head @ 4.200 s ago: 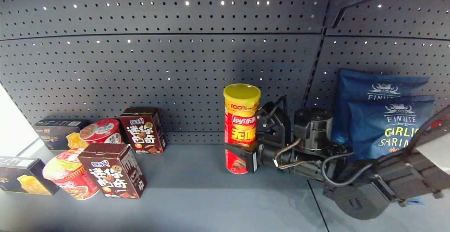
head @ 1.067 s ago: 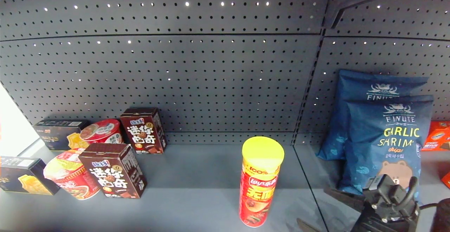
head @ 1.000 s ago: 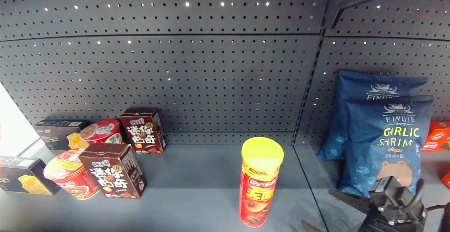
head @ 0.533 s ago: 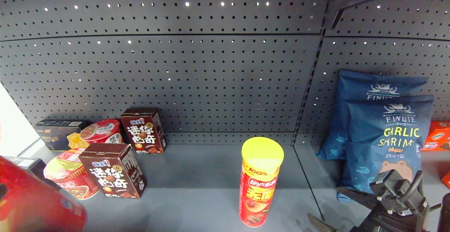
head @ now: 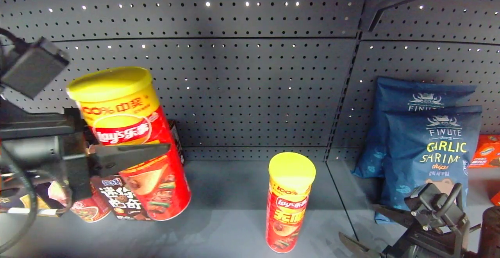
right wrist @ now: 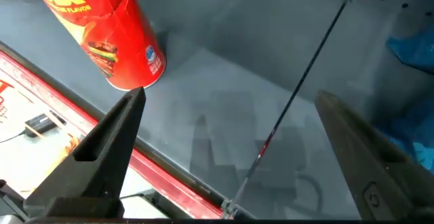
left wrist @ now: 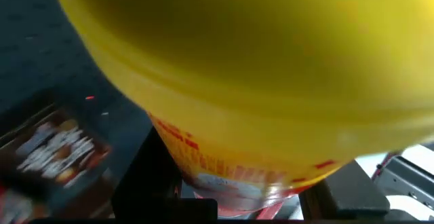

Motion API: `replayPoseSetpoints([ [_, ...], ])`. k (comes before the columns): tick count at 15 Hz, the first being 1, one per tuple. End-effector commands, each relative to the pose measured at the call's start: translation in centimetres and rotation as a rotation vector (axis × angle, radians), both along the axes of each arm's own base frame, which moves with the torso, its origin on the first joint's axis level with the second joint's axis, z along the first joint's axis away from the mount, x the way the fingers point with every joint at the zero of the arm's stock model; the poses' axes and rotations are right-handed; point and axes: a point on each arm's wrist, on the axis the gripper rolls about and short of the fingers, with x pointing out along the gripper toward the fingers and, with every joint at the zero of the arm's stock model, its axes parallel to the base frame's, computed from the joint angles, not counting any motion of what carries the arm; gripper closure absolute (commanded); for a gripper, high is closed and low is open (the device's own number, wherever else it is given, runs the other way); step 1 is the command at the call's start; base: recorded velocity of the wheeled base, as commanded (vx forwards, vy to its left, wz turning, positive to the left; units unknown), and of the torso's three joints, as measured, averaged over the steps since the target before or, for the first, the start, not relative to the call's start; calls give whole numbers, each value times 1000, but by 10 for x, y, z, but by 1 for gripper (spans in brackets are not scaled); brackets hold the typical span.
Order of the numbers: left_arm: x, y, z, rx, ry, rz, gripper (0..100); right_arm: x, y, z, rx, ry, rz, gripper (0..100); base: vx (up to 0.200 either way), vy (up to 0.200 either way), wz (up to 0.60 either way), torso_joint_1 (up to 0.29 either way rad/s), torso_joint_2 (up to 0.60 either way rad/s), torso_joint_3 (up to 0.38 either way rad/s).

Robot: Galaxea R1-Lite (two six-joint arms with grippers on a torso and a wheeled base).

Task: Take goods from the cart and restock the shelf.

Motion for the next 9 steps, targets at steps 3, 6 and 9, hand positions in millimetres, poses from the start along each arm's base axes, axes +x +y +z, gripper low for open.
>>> replayPoseSetpoints([
  [3,93,-54,-28,9,19,-94,100,6,5,0,-4,6,3,0,0,0,0,0,0,0],
  [6,131,-76,-53,12,40,-134,100,6,5,0,2,9,8,0,0,0,0,0,0,0],
  [9,165,-93,-70,-17,0,-177,100,7,4,0,3,9,-3,0,0,0,0,0,0,0],
])
